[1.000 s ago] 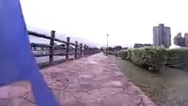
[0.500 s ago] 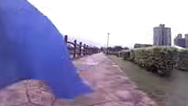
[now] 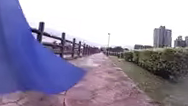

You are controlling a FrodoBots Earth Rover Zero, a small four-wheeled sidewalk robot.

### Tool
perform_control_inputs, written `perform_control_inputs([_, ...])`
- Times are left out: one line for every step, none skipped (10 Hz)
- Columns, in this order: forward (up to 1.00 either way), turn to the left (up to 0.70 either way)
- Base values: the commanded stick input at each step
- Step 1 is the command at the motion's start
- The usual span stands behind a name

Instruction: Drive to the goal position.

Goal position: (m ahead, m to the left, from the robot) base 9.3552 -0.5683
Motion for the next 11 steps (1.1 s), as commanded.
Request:
perform_control_inputs([1.00, 0.00])
perform_control_inputs([1.00, 0.00])
perform_control_inputs([1.00, 0.00])
perform_control_inputs([1.00, 0.00])
perform_control_inputs([1.00, 0.00])
perform_control_inputs([1.00, -0.15])
perform_control_inputs([1.00, -0.40])
perform_control_inputs([1.00, -0.34])
perform_control_inputs([1.00, -0.16])
perform_control_inputs([1.00, 0.00])
perform_control_inputs([1.00, 0.00])
